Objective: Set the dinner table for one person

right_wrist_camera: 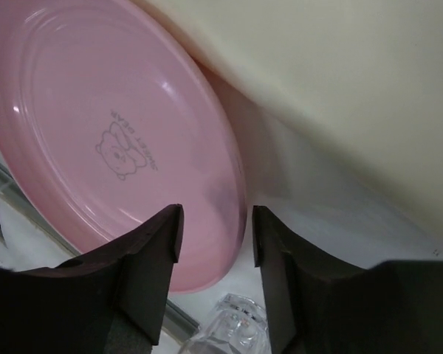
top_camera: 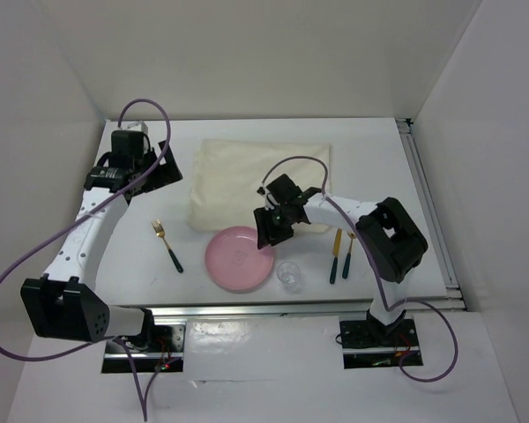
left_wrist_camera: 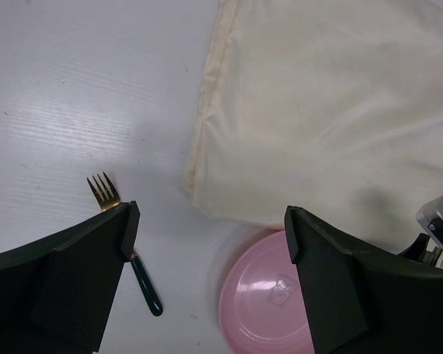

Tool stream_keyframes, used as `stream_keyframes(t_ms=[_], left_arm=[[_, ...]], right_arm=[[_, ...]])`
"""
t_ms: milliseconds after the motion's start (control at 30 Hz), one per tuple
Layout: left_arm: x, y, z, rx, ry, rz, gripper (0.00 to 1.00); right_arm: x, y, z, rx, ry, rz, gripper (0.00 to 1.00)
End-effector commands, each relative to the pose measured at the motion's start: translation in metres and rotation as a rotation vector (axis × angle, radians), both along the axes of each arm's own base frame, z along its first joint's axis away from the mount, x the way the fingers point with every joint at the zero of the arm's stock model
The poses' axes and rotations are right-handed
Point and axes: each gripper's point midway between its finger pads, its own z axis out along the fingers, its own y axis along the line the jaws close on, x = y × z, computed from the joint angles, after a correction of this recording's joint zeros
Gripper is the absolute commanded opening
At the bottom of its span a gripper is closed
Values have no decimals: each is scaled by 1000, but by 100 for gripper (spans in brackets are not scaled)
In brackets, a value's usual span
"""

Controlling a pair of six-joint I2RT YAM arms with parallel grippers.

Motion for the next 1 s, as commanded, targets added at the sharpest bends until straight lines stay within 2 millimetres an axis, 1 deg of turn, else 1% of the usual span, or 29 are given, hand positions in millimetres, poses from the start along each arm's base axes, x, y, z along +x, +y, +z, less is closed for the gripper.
stream_keyframes(t_ms=[0, 33, 67, 133, 167, 233, 267, 333, 400, 433, 467, 500, 533, 567, 600, 633, 700, 733, 767, 833, 867, 900, 933, 967], left_arm=[[-1, 5, -5, 30, 15, 11, 100], [-1, 7, -5, 37, 14, 19, 100], [-1, 7, -5, 37, 14, 19, 100], [-1, 9, -5, 43, 14, 26, 100], [0, 9, -5, 44, 14, 26, 100], [0, 10, -5, 44, 14, 40, 100], [1, 10, -8, 45, 23, 40, 100], [2, 12, -5, 52, 13, 49, 100], [2, 14, -5, 51, 12, 63, 100], [1, 16, -6, 59, 21, 70, 100], [2, 17, -2, 57, 11, 86, 100], [4, 19, -6, 58, 22, 103, 100], [3, 21, -4, 57, 27, 125, 100], [-1, 23, -11, 62, 59, 140, 100], [-1, 25, -11, 69, 58, 148, 100], [-4, 24, -13, 64, 70, 154, 100], [-10, 23, -23, 63, 117, 146, 100], [-14, 20, -25, 52, 133, 132, 100], [-18, 9, -31, 8, 159, 88, 100], [-30, -2, -42, -25, 215, 21, 100], [-39, -11, -51, -47, 254, -9, 100], [-47, -25, -56, -95, 285, -61, 100], [-57, -37, -59, -108, 302, -112, 100], [-69, -45, -66, -122, 332, -141, 100]], right_arm=[[0, 7, -7, 8, -14, 24, 52], [0, 7, -7, 8, -14, 24, 44], [-1, 7, -11, 2, -7, 24, 40], [1, 5, -11, -5, -13, 19, 29], [-1, 4, -12, -13, -3, 19, 21], [5, 9, 4, 12, -34, 19, 8], [5, 9, 6, 9, -31, 19, 1], [12, 14, 28, 38, -67, 19, 0], [18, 19, 44, 60, -102, 26, 0], [25, 24, 57, 78, -125, 26, 0], [32, 25, 65, 87, -139, 17, 0], [38, 25, 68, 90, -135, 0, 0], [56, 23, 79, 94, -157, -31, 0], [64, 22, 81, 94, -147, -54, 0], [73, 21, 83, 90, -148, -82, 0], [93, 15, 83, 61, -160, -130, 0], [112, 9, 82, 37, -158, -197, 0], [128, 6, 80, 7, -160, -237, 0], [141, -3, 78, -7, -156, -279, 0], [159, -13, 74, -39, -151, -338, 0], [174, -21, 70, -62, -148, -383, 0], [181, -25, 69, -70, -142, -408, 0], [188, -29, 66, -74, -138, -420, 0], [200, -37, 63, -80, -133, -444, 0]])
